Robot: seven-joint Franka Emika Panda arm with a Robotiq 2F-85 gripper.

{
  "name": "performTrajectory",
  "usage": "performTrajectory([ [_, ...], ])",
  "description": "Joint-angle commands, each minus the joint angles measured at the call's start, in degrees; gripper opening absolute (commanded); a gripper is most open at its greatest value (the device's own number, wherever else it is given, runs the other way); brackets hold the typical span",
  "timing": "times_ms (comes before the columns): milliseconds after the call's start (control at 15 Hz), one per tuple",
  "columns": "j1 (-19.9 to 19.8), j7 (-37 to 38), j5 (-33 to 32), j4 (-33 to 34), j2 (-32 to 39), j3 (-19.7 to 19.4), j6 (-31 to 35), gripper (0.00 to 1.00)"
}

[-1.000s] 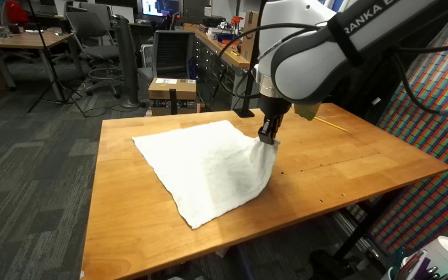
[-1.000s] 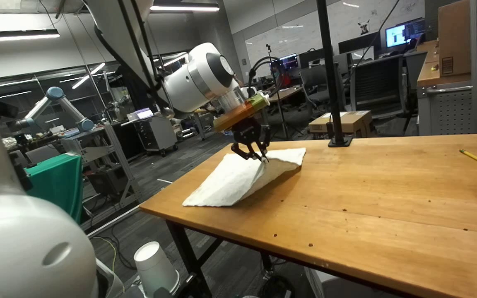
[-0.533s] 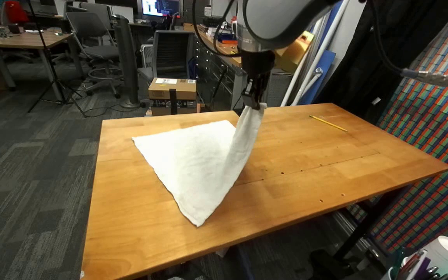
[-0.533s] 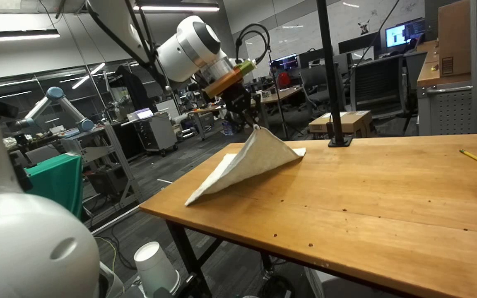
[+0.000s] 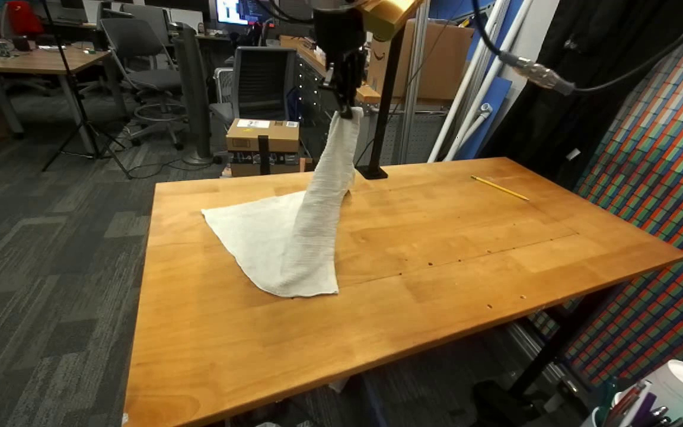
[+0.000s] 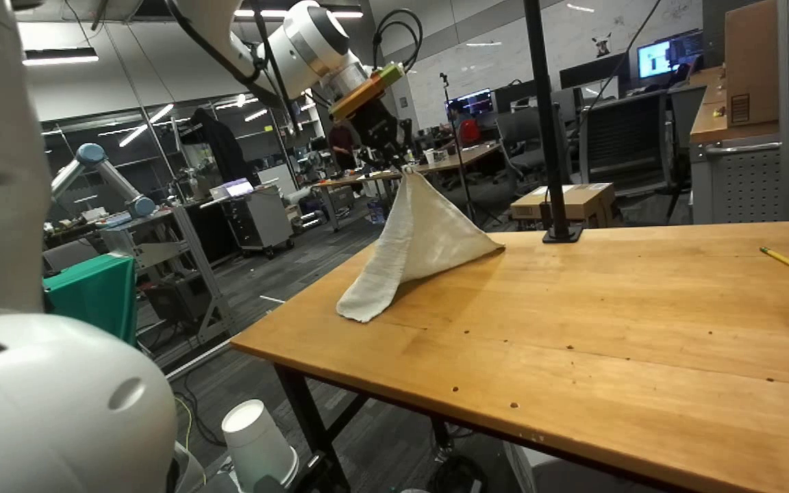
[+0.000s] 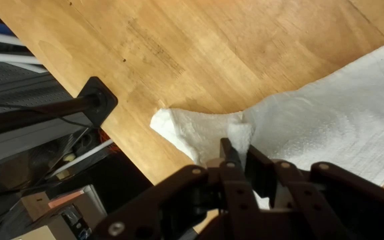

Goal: Fold the white towel on the table.

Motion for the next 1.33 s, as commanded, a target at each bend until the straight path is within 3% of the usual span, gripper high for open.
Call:
performTrajectory([
  [0,4.7,-1.1,-3.8,13.8,10.6,0.8,-8.0,0.04],
  [400,13.2,-5.8,-9.7,28.9,23.5,-0.4,-17.5,0.04],
  [800,17.7,-13.0,-14.9,42.1,31.8,-0.9,-25.3,0.04],
  [1267,22.4,-17.9,-12.9,54.9,37.8,0.4,-29.0,0.04],
])
